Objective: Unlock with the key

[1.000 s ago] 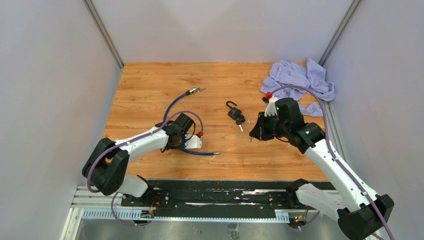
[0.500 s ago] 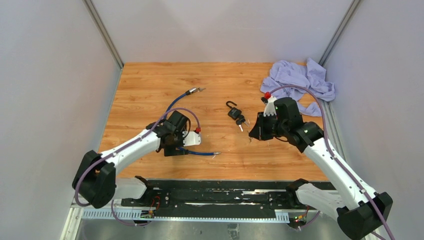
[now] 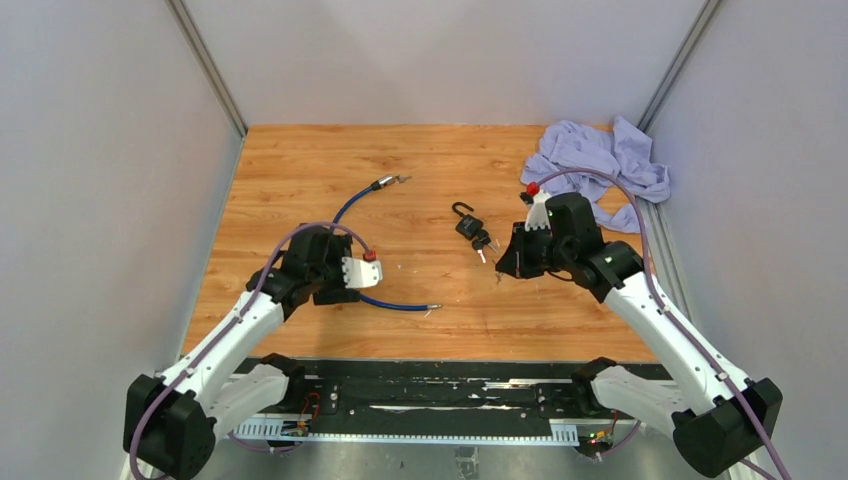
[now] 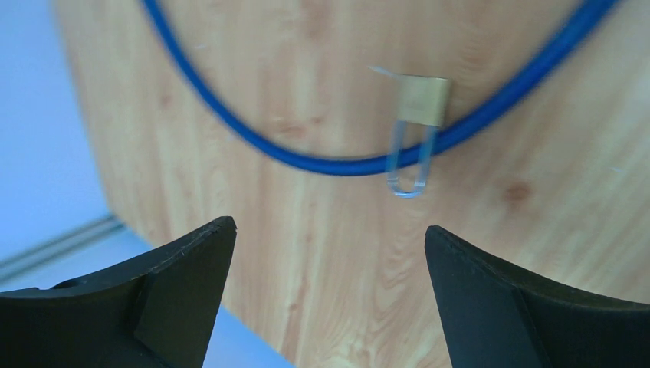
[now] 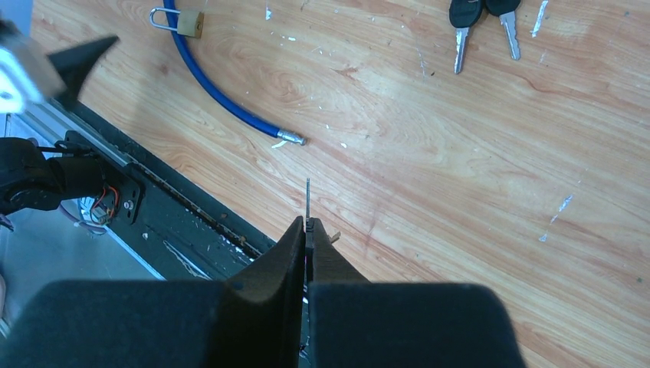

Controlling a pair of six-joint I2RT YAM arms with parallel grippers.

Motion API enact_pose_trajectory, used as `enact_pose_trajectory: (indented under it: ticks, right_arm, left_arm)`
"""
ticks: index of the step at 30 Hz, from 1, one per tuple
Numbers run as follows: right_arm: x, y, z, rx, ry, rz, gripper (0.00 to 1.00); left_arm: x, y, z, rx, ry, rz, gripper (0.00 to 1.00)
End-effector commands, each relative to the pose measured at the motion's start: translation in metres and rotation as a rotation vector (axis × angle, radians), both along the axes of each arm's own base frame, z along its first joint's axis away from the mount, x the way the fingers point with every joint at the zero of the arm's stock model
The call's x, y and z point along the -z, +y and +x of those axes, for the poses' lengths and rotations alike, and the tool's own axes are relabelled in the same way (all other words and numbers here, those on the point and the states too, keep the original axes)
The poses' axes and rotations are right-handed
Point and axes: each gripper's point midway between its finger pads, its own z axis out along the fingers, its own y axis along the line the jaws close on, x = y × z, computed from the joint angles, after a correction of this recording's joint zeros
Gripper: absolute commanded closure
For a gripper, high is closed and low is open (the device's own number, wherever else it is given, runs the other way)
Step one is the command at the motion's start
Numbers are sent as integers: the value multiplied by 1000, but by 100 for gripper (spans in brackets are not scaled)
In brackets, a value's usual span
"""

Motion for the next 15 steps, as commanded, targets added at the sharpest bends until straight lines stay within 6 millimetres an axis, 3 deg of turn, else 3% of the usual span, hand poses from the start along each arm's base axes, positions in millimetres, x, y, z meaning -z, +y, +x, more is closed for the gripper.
enact_pose_trajectory:
  ticks: [1, 9, 15]
  right_arm:
    - [-12, 2, 9, 5, -35, 29, 100]
    - [-20, 6, 12, -5, -45, 39, 99]
    - [-21, 4, 12, 1, -56, 34, 99]
  left_arm:
    - [46, -12, -20, 212, 88, 61, 1]
    - [76, -11, 0, 238, 75, 135, 18]
    - [98, -5, -10, 263, 154, 184, 33]
